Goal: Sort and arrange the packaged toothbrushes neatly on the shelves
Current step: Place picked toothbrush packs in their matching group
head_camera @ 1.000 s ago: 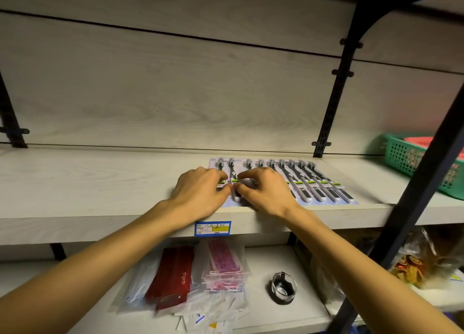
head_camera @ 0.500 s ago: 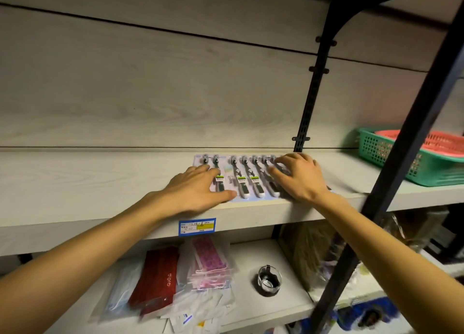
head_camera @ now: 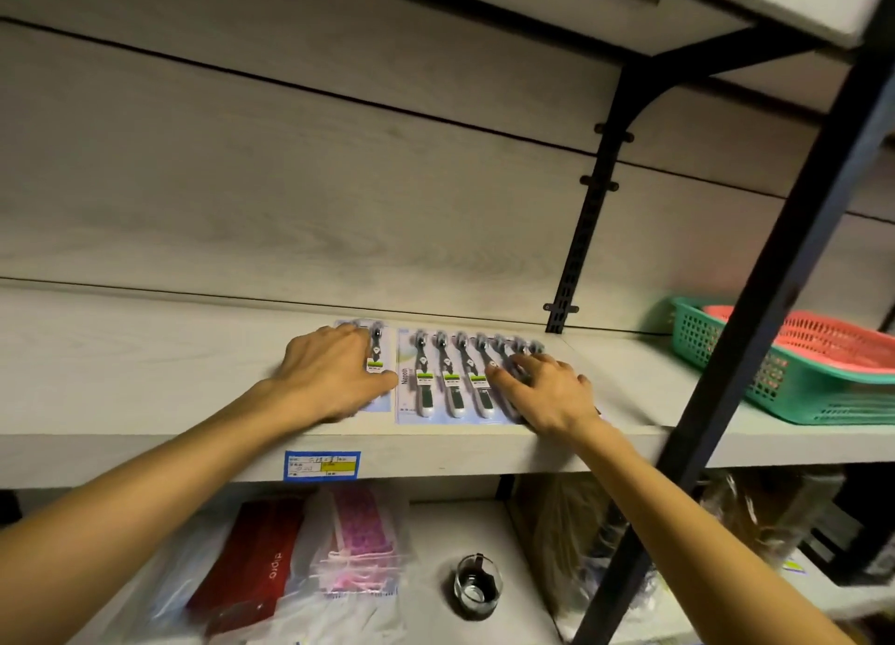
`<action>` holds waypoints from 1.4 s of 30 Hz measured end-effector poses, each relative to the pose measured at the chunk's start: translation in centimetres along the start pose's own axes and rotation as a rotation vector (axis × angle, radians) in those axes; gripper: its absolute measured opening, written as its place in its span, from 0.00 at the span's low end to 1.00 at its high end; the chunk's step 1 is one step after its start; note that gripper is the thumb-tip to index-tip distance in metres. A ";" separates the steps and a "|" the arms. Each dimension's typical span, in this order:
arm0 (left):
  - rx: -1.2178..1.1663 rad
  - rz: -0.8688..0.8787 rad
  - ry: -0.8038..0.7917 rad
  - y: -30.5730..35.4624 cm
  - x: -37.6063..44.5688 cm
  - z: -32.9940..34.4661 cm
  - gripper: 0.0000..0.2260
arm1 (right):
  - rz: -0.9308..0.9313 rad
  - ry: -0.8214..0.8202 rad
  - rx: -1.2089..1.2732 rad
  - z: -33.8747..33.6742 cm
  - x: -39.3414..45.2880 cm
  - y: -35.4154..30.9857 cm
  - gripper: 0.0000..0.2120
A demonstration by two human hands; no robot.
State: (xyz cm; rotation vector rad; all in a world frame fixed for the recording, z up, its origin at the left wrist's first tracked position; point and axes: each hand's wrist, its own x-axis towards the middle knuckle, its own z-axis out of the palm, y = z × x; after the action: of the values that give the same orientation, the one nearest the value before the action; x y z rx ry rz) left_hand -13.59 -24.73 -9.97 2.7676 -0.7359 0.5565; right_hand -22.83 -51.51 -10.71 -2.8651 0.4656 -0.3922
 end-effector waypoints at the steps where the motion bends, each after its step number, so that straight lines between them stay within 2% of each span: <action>1: -0.002 -0.006 0.007 0.1 0.2 -0.1 0.17 | -0.008 0.003 0.002 0.0 -0.1 0.1 0.33; 7: -0.119 -0.088 0.018 0.1 0.3 -0.5 0.18 | -0.020 0.035 0.018 0.2 0.0 0.2 0.31; 13: -0.020 0.048 -0.011 2.6 -0.7 0.1 0.17 | 0.005 -0.009 0.124 -0.5 0.6 0.7 0.30; 17: -0.023 0.062 -0.063 2.8 -1.4 -0.2 0.18 | -0.035 -0.018 0.169 -1.8 0.9 2.7 0.32; 20: -0.064 0.037 -0.096 3.7 -2.2 0.0 0.25 | -0.078 -0.009 0.102 -1.8 0.6 4.3 0.34; 23: -0.107 0.002 -0.236 5.6 -2.6 0.2 0.38 | -0.099 -0.085 0.093 -1.4 0.9 4.7 0.39; 25: -0.102 0.005 -0.341 7.1 -2.8 0.2 0.43 | -0.126 -0.098 0.054 -1.2 1.2 4.6 0.42; 28: -0.060 0.010 -0.391 8.8 -2.8 0.2 0.49 | -0.151 -0.117 0.014 -1.2 1.2 5.0 0.48; 32: 0.011 0.030 -0.420 10.2 -2.3 0.5 0.53 | -0.181 -0.188 -0.069 -1.2 1.4 6.2 0.49; 37: -0.012 0.054 -0.422 11.9 -1.7 1.8 0.53 | -0.164 -0.207 -0.112 -1.4 1.8 8.5 0.41; 42: -0.007 0.057 -0.434 12.5 -1.4 1.8 0.53 | -0.158 -0.185 -0.114 -1.4 1.9 9.3 0.42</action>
State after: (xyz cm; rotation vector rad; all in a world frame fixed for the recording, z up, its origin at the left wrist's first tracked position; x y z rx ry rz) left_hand -20.64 -35.33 -10.76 2.8982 -0.8995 -0.0470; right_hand -24.09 -61.01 -11.28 -3.0221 0.2357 -0.1260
